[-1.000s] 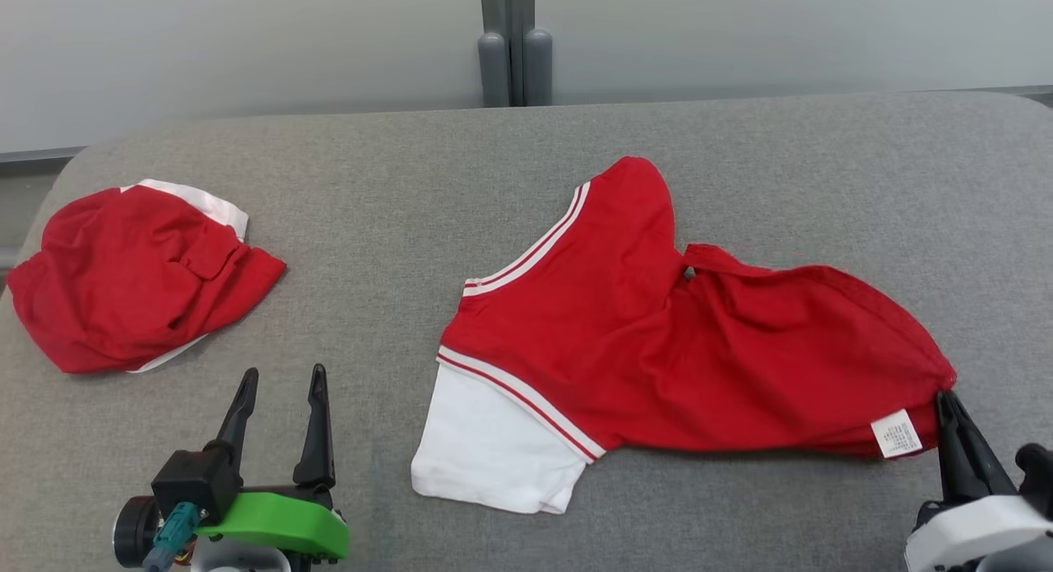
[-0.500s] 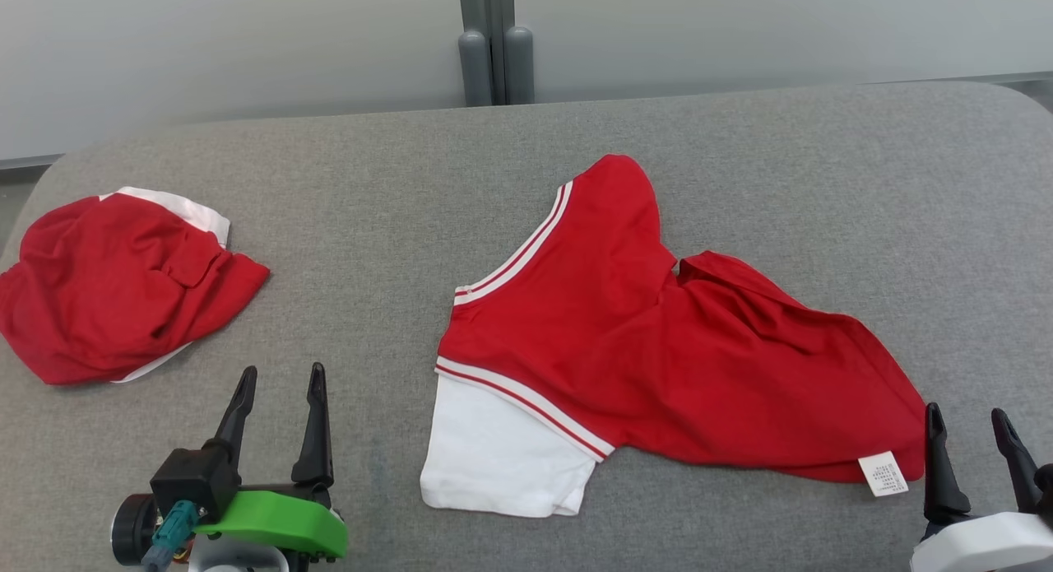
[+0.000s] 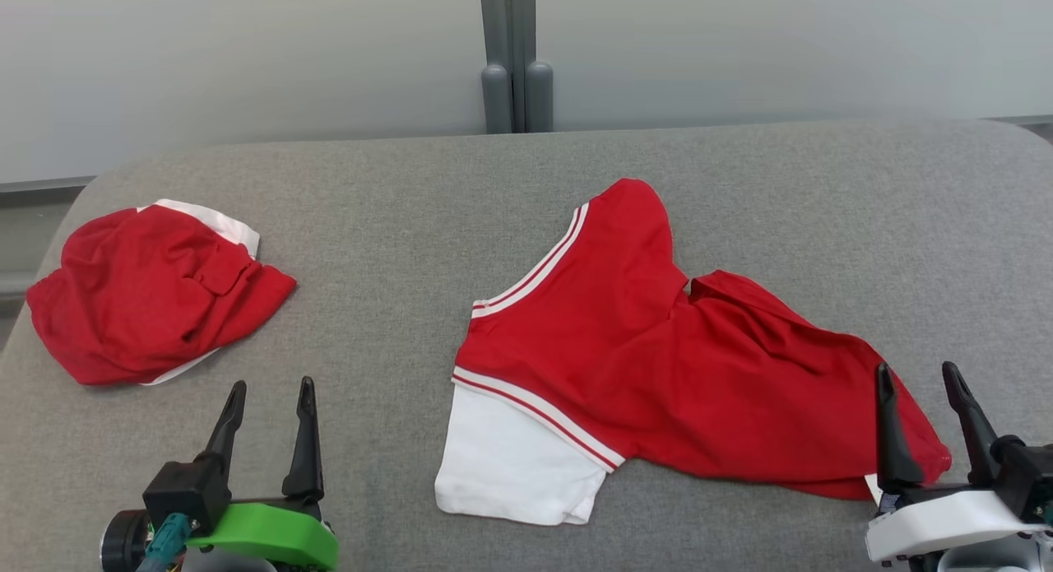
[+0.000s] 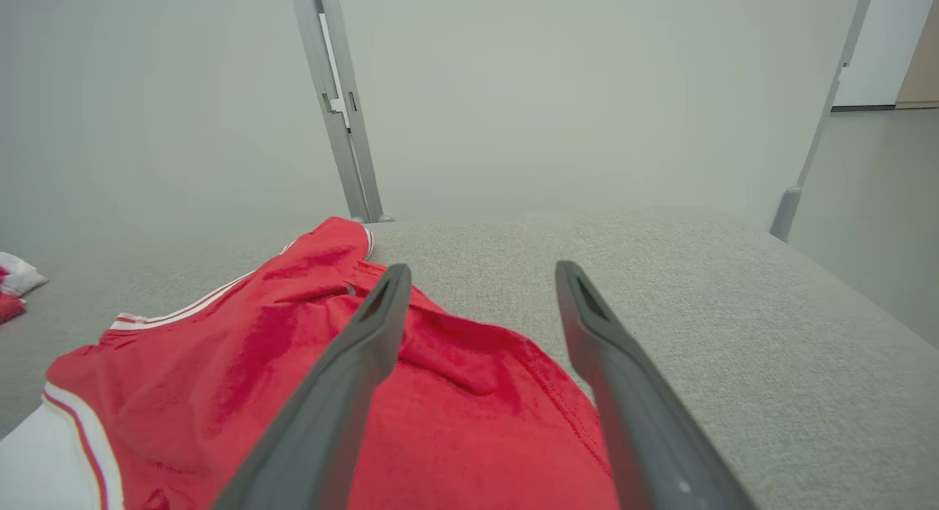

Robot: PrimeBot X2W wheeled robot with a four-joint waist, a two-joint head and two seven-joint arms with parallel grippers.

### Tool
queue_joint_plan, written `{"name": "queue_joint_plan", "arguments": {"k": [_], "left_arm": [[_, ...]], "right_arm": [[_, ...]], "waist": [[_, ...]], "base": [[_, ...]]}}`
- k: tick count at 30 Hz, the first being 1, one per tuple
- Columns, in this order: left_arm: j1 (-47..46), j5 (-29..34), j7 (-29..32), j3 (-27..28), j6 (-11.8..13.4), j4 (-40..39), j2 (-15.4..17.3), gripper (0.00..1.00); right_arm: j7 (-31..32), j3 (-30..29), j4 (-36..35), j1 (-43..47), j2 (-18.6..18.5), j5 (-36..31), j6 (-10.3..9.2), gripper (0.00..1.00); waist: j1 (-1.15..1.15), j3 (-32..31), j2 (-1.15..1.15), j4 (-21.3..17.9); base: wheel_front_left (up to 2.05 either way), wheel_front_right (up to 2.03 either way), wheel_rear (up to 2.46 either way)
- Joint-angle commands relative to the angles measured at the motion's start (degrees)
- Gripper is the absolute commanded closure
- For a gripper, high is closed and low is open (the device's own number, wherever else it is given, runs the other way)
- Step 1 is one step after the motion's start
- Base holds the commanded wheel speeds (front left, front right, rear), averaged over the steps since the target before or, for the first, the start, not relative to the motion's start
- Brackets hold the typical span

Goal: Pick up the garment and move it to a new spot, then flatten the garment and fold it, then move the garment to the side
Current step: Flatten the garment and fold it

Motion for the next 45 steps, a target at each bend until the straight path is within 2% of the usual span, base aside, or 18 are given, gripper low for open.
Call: {"name": "queue_joint_plan", "arguments": {"k": [1,18,29,45], "left_arm": [[0.89,0.36,-0.02,0.24,-0.14,-0.05,0.19,0.00],[5.06,1.42,-0.02,1.28,-0.36,-1.31,1.08,0.00],[6.33,1.20,-0.02,-0.38,-0.60,-2.16,2.21,0.00],[5.97,0.68,-0.02,-0.87,-0.56,-1.97,2.11,0.00]], "right_arm": [[-0.18,0.50,-0.56,0.28,0.17,-0.42,-0.10,0.00],[-0.18,4.13,-3.20,5.01,0.93,-0.39,-0.10,0.00],[-0.18,4.10,-3.26,5.69,0.48,0.25,-0.10,0.00],[-0.19,4.24,-1.92,5.18,0.32,0.92,-0.10,0.00]], "waist": [[0.00,-1.18,0.00,0.56],[0.00,-3.61,0.00,1.16],[0.00,-3.86,0.00,1.36],[0.00,-3.83,0.00,1.18]], "base": [[0.00,0.00,0.00],[0.00,0.00,0.00],[0.00,0.00,0.00],[0.00,0.00,0.00]]}}
